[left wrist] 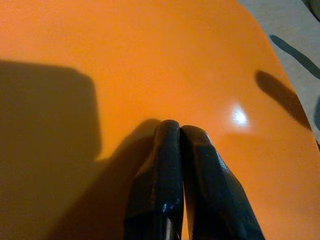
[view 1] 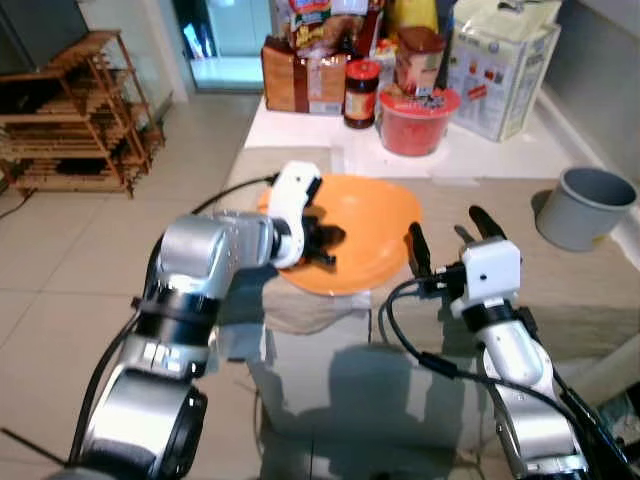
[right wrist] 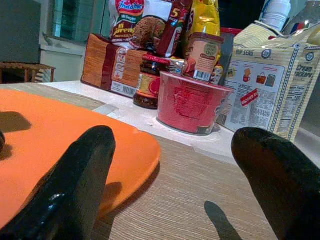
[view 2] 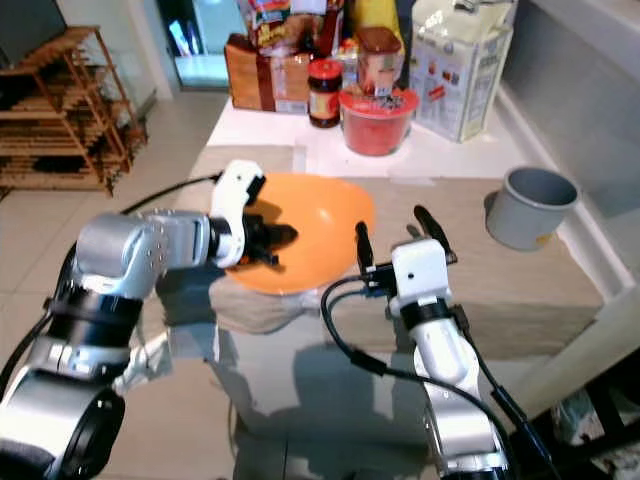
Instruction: Setting the table
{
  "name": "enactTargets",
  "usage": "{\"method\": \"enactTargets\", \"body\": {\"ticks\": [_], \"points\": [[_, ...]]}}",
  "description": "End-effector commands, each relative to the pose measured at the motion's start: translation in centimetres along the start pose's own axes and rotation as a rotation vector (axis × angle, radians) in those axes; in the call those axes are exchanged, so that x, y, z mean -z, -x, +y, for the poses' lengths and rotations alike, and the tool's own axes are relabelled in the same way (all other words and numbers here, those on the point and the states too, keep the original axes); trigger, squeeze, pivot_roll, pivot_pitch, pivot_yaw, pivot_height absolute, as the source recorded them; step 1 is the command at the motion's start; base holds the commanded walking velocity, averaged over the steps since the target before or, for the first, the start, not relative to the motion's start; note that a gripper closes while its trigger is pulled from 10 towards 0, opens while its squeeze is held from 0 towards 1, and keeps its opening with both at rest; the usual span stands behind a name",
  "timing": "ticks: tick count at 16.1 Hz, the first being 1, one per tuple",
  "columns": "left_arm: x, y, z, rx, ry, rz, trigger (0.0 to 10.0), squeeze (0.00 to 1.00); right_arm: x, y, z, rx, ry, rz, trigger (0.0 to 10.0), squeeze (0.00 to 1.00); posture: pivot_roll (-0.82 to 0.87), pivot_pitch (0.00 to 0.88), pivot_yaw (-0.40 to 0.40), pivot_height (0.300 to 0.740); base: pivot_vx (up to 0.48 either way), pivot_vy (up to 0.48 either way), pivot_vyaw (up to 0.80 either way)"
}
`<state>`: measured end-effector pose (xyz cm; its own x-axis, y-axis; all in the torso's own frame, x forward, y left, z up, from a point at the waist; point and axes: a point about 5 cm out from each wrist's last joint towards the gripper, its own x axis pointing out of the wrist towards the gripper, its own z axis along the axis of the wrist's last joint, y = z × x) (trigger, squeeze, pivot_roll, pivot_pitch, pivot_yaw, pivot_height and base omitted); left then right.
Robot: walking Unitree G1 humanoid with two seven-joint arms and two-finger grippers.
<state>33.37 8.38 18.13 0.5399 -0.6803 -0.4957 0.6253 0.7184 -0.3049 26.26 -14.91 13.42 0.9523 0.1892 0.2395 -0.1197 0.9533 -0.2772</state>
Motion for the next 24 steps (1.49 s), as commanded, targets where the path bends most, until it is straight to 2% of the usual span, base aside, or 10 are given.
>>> {"method": "enactTargets", "body": {"ticks": [1, 3, 5, 6, 7, 9, 11, 14, 18, 24], "points": [[0.7, 0.0, -0.4, 0.009, 0.013, 0.031, 10.0, 0.0, -0.1, -0.1, 0.1, -0.006, -0.006, 0.005, 10.0, 0.0, -0.1, 0.0, 0.055, 0.736, 0.0, 0.0, 0.0], [0.4, 0.3, -0.7, 0.004, 0.011, 0.009, 10.0, 0.0, -0.1, -0.1, 0.1, -0.006, -0.006, 0.006, 10.0, 0.0, -0.1, 0.0, 0.054, 0.736, 0.0, 0.0, 0.0], [-1.9, 1.1, 0.0, -0.096, -0.097, -0.177, 10.0, 0.0, -0.1, -0.2, 0.1, -0.007, -0.006, 0.004, 10.0, 0.0, -0.09, 0.0, 0.05, 0.736, 0.0, 0.0, 0.0], [-2.9, 1.4, 0.1, -0.109, -0.097, -0.251, 10.0, 0.0, -0.2, -0.2, 0.1, -0.008, -0.006, 0.004, 10.0, 0.0, -0.09, 0.0, 0.049, 0.736, 0.0, 0.0, 0.0], [-2.9, 1.4, 0.1, -0.109, -0.097, -0.251, 10.0, 0.0, -0.2, -0.2, 0.1, -0.008, -0.006, 0.004, 10.0, 0.0, -0.09, 0.0, 0.049, 0.736, 0.0, 0.0, 0.0], [-5.0, 2.5, -0.5, -0.11, -0.098, -0.399, 10.0, 0.0, -0.2, -0.2, 0.1, -0.01, -0.004, 0.003, 10.0, 0.0, -0.1, 0.0, 0.047, 0.736, 0.0, 0.0, 0.0], [-5.3, 3.2, -0.7, -0.116, -0.126, -0.451, 10.0, 0.0, -0.3, -0.2, 0.0, -0.009, -0.007, 0.001, 10.0, 0.0, -0.1, 0.0, 0.049, 0.736, 0.0, 0.0, 0.0], [-3.6, 6.0, 1.2, -0.298, -0.193, -0.585, 10.0, 0.0, -0.3, 0.0, 0.0, 0.002, -0.016, -0.002, 10.0, 0.0, -0.09, 0.0, 0.056, 0.736, 0.0, 0.0, 0.0], [-0.3, 7.9, 2.6, -0.458, -0.217, -0.615, 10.0, 0.0, -0.1, -0.1, 0.1, -0.002, -0.021, 0.002, 10.0, 0.0, -0.07, 0.0, 0.05, 0.736, 0.0, 0.0, 0.0], [1.8, 7.1, 1.8, -0.468, -0.239, -0.62, 10.0, 0.0, -0.2, -0.8, 0.5, -0.02, -0.031, -0.016, 10.0, 0.0, -0.05, 0.0, 0.038, 0.736, 0.0, 0.0, 0.0]]}}
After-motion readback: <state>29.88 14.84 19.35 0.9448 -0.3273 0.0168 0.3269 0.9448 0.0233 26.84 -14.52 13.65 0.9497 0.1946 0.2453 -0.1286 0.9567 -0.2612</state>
